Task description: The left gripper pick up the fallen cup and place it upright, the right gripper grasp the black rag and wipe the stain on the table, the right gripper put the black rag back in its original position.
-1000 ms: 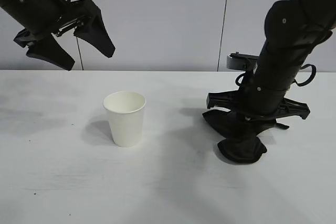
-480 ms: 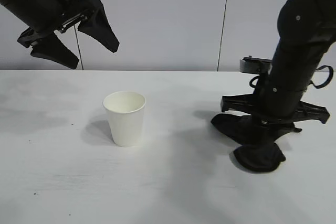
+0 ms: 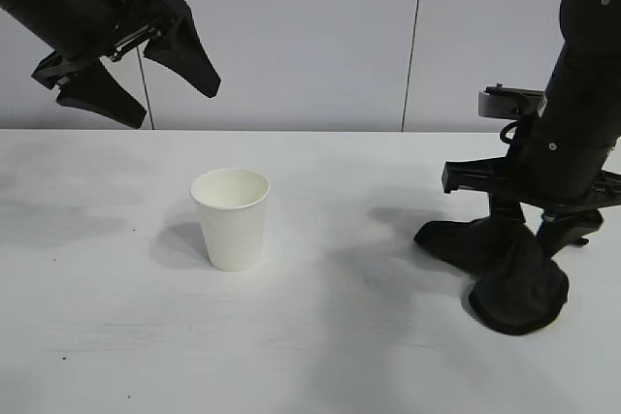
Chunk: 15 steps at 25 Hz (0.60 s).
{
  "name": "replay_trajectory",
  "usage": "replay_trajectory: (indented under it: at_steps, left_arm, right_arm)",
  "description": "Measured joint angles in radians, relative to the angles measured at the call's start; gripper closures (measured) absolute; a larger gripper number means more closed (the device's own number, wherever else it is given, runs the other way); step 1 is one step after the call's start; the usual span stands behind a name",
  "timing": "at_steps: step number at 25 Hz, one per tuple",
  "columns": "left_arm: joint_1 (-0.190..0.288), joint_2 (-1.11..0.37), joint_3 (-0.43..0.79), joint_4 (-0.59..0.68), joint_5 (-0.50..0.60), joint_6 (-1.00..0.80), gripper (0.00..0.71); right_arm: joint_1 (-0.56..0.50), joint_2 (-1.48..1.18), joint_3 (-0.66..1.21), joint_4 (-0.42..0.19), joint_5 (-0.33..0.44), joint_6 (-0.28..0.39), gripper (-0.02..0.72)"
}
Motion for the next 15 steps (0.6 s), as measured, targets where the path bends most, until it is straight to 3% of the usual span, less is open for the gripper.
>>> replay_trajectory:
  at_steps: [2,6,12,15]
  left_arm:
    - [0.0,0.0,0.0,0.0,0.003,0.0,0.016]
    - [0.0,0.0,0.0,0.0,0.006,0.0,0.016]
    - [0.0,0.0,0.0,-0.009,0.007,0.0,0.016]
    - [0.0,0.0,0.0,-0.01,0.007,0.0,0.016]
  right_arm:
    - [0.0,-0.019,0.0,0.005,0.01,0.0,0.07]
    - [-0.001,-0.116,0.0,0.041,0.016,-0.001,0.039]
    - [-0.001,-0.238,-0.04,0.2,0.016,-0.061,0.033]
    - [-0.001,-0.246,-0.053,0.248,0.016,-0.088,0.031]
